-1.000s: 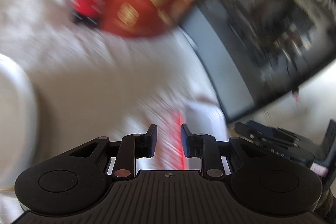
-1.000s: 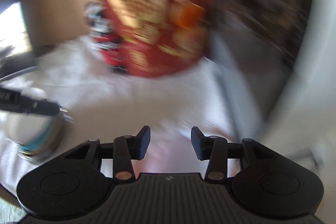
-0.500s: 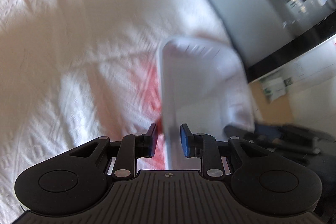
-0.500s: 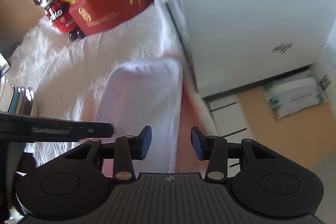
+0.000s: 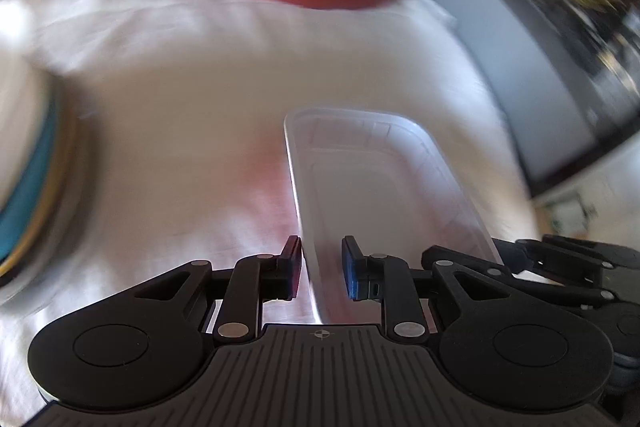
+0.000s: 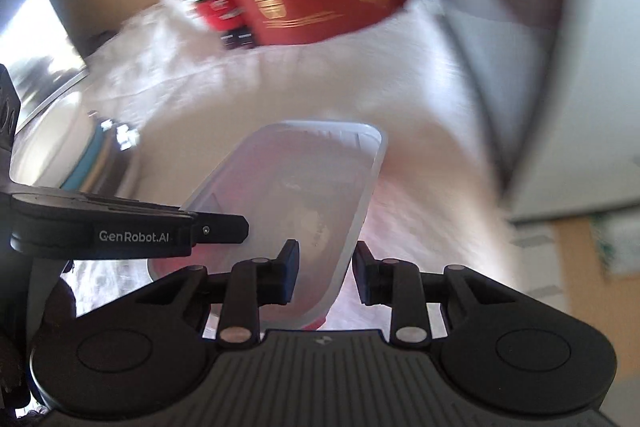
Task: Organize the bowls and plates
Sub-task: 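Close both tools on the white tray's rim and lift it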
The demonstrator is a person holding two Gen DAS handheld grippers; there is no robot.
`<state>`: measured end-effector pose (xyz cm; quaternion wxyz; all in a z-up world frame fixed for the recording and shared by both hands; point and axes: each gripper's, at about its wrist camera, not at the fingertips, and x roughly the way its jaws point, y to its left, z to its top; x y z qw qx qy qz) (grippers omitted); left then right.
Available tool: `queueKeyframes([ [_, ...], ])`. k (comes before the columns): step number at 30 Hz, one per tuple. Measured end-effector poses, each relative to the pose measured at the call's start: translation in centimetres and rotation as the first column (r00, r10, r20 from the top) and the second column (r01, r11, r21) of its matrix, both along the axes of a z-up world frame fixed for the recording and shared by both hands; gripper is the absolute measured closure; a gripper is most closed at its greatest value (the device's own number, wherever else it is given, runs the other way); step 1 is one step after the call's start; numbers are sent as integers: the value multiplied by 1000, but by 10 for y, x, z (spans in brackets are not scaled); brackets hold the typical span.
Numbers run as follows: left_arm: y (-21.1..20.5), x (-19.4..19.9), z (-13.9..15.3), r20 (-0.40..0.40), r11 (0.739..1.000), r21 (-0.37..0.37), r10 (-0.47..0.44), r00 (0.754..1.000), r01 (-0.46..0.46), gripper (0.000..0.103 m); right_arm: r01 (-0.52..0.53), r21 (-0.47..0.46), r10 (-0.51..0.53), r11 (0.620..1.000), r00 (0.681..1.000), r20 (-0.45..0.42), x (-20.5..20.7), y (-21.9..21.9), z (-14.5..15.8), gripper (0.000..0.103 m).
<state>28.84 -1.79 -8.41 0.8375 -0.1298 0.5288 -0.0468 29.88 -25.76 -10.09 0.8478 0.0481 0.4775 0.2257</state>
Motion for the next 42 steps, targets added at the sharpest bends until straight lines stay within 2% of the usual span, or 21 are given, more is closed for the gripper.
queueKeyframes([
  [5, 40, -11, -2, -4, 990, 10, 143, 990, -143, 79, -152, 22, 151, 988, 988, 19, 8, 58, 3, 74],
  [10, 51, -11, -11, -24, 988, 2, 156, 987, -156, 79, -212, -16, 212, 977, 976, 37, 13, 94, -1, 73],
  [17, 54, -5, -25, -60, 990, -52, 129, 990, -132, 79, -176, -12, 176, 984, 984, -40, 20, 91, -21, 71],
  [21, 55, -5, -24, -79, 991, -60, 113, 990, -118, 78, -152, 25, 154, 988, 983, -103, 25, 85, -33, 71],
  [28, 65, -1, -28, -135, 979, -129, 138, 981, -156, 77, -122, 108, 138, 987, 977, -163, 37, 72, -37, 71],
  [32, 65, -1, -28, -145, 979, -129, 141, 979, -160, 78, -86, 143, 114, 986, 973, -202, 42, 65, -39, 72],
  [37, 59, 7, -28, -138, 981, -115, 141, 980, -157, 77, -100, 64, 107, 993, 988, -111, 39, 67, -26, 71],
  [42, 55, 11, -27, -134, 984, -94, 136, 982, -150, 77, -112, 58, 118, 992, 985, -122, 46, 73, -29, 71],
])
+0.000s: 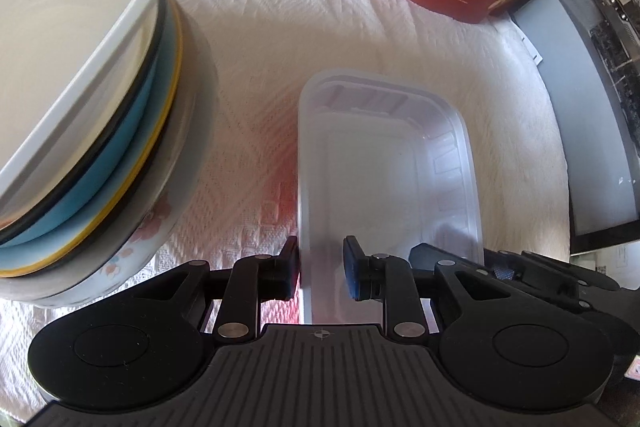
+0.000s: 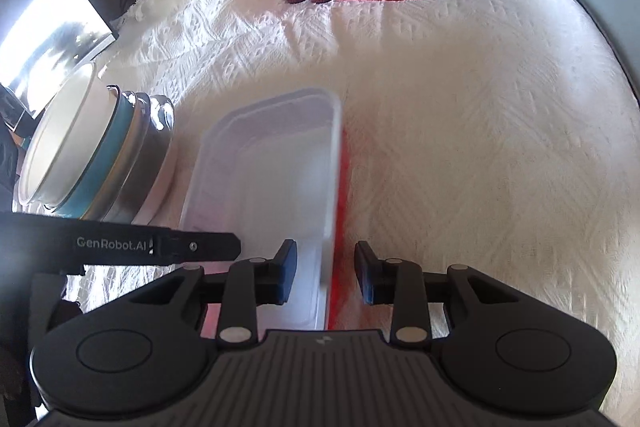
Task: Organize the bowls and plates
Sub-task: 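Close both tools on the white tray's rim and lift it, then carry the white tray onto the top of the bowl stack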
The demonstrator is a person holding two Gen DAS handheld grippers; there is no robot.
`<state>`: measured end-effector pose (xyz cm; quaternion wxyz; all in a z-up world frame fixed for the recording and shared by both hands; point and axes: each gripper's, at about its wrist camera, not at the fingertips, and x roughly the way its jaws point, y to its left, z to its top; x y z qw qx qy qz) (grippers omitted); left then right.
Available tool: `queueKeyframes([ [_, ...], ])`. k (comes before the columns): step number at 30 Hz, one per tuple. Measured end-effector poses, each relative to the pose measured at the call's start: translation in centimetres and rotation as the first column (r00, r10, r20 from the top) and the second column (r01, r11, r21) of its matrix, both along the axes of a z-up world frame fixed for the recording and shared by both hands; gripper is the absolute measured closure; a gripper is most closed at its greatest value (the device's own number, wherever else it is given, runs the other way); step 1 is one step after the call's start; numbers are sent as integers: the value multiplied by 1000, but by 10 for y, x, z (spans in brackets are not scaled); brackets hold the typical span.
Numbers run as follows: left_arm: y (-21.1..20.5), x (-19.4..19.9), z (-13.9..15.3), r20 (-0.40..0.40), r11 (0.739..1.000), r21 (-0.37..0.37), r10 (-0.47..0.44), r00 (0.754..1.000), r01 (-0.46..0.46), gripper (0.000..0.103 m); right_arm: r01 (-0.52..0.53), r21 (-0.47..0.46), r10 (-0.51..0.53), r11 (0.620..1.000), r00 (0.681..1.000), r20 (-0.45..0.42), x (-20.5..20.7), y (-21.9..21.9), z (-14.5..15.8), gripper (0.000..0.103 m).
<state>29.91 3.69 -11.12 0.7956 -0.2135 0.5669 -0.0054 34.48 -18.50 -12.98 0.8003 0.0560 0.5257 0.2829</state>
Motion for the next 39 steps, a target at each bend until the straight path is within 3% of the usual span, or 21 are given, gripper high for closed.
queueKeyframes([
  [9, -13, -17, 4, -61, 997, 13, -75, 995, 76, 76, -99, -37, 99, 994, 995, -2, -18, -2, 8, 74],
  [13, -13, -15, 1, -50, 997, 20, -68, 996, 70, 76, -124, -52, 122, 991, 992, -36, -31, -5, 0, 74],
  [21, -15, -7, -2, -18, 997, 40, -65, 998, 66, 77, -97, -53, 96, 994, 995, -5, -36, -6, 2, 74],
  [27, -6, -3, -7, -13, 999, -31, -30, 999, 29, 76, -12, -8, 12, 1000, 1000, -9, -22, -6, -1, 74],
  [31, 3, -5, -9, -30, 997, -80, -4, 1000, 2, 77, -13, -22, 13, 1000, 1000, -4, -21, -1, -2, 74],
  [35, -3, -11, 7, 12, 998, -47, -28, 1000, 28, 77, -17, -15, 17, 1000, 1000, 7, -21, 1, 7, 74],
  [39, -4, -20, 56, 120, 998, -9, -65, 991, 66, 77, 3, 4, -4, 1000, 997, 74, -22, -2, 34, 73],
])
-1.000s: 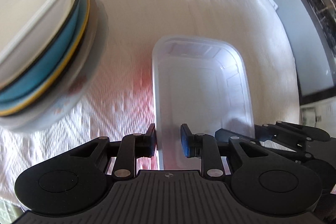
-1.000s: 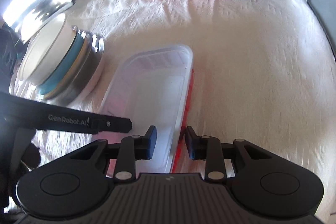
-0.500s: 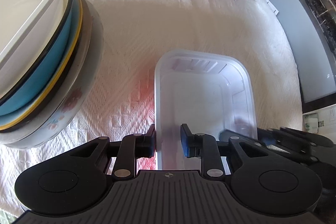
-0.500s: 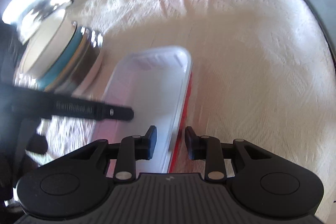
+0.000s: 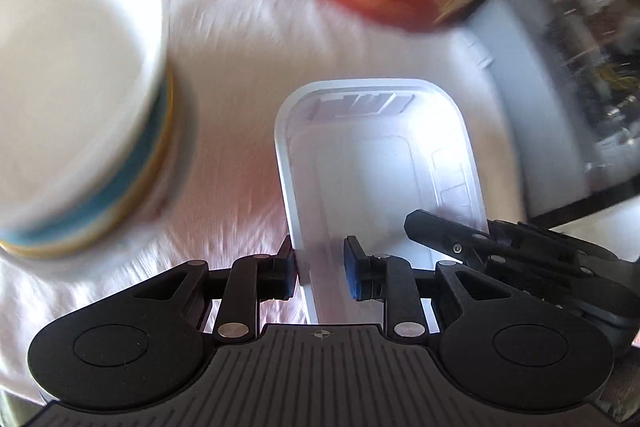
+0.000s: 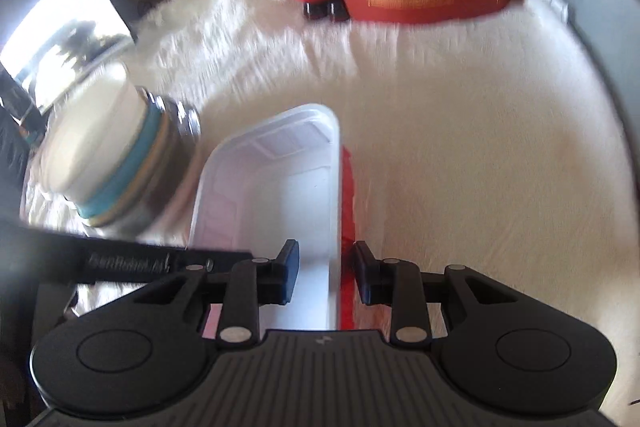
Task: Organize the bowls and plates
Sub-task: 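Carry the white tray onto the top of the bowl stack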
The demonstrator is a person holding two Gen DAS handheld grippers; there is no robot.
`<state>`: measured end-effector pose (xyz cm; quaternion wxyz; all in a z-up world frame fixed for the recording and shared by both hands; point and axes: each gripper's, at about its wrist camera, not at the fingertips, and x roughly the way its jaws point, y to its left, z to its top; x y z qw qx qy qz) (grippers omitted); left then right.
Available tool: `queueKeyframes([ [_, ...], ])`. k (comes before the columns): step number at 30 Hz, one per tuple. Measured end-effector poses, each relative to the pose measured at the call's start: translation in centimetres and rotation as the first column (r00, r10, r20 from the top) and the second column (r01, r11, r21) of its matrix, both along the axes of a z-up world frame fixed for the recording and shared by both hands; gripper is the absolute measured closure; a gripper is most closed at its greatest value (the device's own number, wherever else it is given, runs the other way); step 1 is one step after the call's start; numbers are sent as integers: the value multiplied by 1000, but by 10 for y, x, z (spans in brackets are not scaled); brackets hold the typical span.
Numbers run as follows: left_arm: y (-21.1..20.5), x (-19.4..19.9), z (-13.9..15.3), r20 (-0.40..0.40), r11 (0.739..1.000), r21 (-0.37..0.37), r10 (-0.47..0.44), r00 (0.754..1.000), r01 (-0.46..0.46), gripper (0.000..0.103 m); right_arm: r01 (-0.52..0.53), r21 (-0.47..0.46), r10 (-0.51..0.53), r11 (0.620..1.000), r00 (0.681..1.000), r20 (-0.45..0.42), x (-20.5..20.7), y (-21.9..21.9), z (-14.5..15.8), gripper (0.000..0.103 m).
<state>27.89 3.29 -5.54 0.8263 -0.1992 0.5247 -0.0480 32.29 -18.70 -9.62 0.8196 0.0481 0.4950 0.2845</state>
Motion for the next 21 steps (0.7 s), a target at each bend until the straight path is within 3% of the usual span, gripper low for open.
queueKeyframes([
  [4, 27, -10, 55, 122, 1000, -13, -3, 992, 5, 77, 23, 81, -30, 996, 995, 93, -10, -4, 48, 74],
  [8, 83, -14, 98, 145, 999, -43, 19, 989, -13, 77, 7, 192, -39, 981, 986, 162, -17, 15, 97, 73],
  [11, 125, -14, 116, 132, 999, -35, 40, 991, -35, 77, -5, 262, -38, 965, 987, 159, -17, 48, 121, 73],
  [15, 172, -7, 116, 112, 997, -30, 79, 991, -76, 77, -67, 262, 20, 963, 983, 180, -20, 106, 135, 73],
  [21, 208, 3, 77, 12, 993, -54, 103, 995, -103, 77, -60, 207, 47, 976, 997, 68, -11, 163, 112, 73],
])
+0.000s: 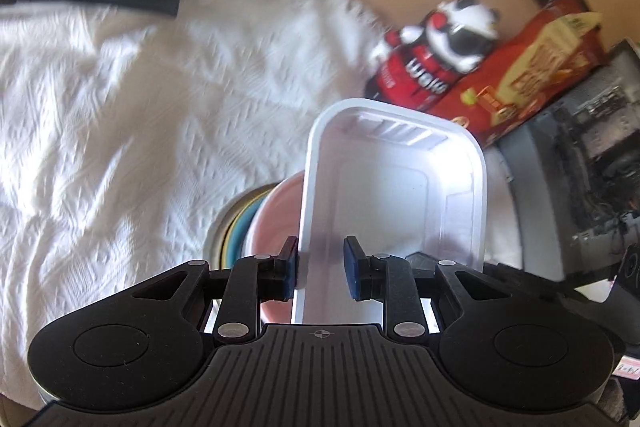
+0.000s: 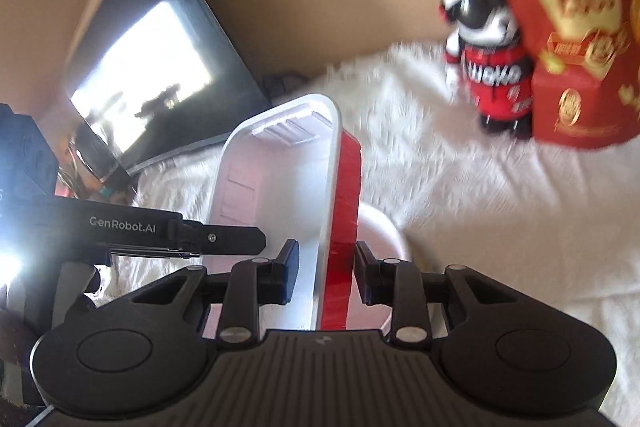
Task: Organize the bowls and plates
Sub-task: 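Carry the white tray onto the top of the bowl stack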
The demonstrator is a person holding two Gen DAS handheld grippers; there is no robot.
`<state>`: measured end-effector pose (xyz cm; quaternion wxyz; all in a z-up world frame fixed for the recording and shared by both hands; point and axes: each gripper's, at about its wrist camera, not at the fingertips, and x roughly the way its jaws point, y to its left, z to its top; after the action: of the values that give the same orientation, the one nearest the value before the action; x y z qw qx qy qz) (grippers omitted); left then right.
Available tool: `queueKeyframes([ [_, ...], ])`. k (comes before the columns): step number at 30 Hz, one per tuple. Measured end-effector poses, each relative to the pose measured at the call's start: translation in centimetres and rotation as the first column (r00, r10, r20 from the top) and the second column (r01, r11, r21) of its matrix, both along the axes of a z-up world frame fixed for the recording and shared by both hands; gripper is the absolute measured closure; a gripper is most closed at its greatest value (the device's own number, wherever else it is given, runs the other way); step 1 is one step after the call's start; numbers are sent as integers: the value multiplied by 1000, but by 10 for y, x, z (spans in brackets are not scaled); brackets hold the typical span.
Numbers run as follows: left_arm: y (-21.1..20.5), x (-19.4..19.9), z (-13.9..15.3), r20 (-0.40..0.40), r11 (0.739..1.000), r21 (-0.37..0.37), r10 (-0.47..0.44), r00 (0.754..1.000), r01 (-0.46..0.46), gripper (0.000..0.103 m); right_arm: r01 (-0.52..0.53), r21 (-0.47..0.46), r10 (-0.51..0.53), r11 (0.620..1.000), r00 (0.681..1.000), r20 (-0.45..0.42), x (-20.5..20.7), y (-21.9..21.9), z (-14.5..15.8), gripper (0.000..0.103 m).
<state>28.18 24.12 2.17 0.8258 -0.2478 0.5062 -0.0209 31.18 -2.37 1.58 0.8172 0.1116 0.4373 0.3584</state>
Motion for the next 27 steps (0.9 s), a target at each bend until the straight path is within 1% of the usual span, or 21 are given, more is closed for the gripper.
queueKeyframes([
  [5, 10, 12, -23, -44, 998, -56, -3, 999, 0, 77, 12, -50, -15, 999, 997, -71, 13, 19, -22, 73],
  [6, 12, 14, -26, -45, 997, -76, 0, 999, -4, 76, 11, -56, -16, 998, 996, -84, 16, 22, -26, 73],
  [8, 15, 18, -28, -44, 994, -106, 4, 999, -8, 76, 9, -62, -16, 998, 994, -110, 22, 26, -33, 73],
  [12, 18, 20, -29, -44, 992, -129, 2, 999, -8, 77, 12, -73, -22, 997, 991, -135, 31, 30, -40, 73],
  [16, 18, 8, -30, -43, 986, -169, -5, 999, -2, 77, 4, -55, -11, 998, 990, -140, 32, 26, -38, 71],
  [20, 21, -5, -28, -25, 980, -199, 4, 1000, -9, 77, -9, -52, 4, 999, 994, -110, 22, 22, -33, 71],
  [23, 24, -5, -22, -4, 980, -198, 20, 1000, -20, 76, -12, -56, 6, 998, 996, -92, 14, 21, -30, 71],
  [27, 31, 4, -18, 18, 977, -209, 49, 999, -44, 76, 0, -51, -5, 999, 996, -89, 15, 24, -27, 71],
])
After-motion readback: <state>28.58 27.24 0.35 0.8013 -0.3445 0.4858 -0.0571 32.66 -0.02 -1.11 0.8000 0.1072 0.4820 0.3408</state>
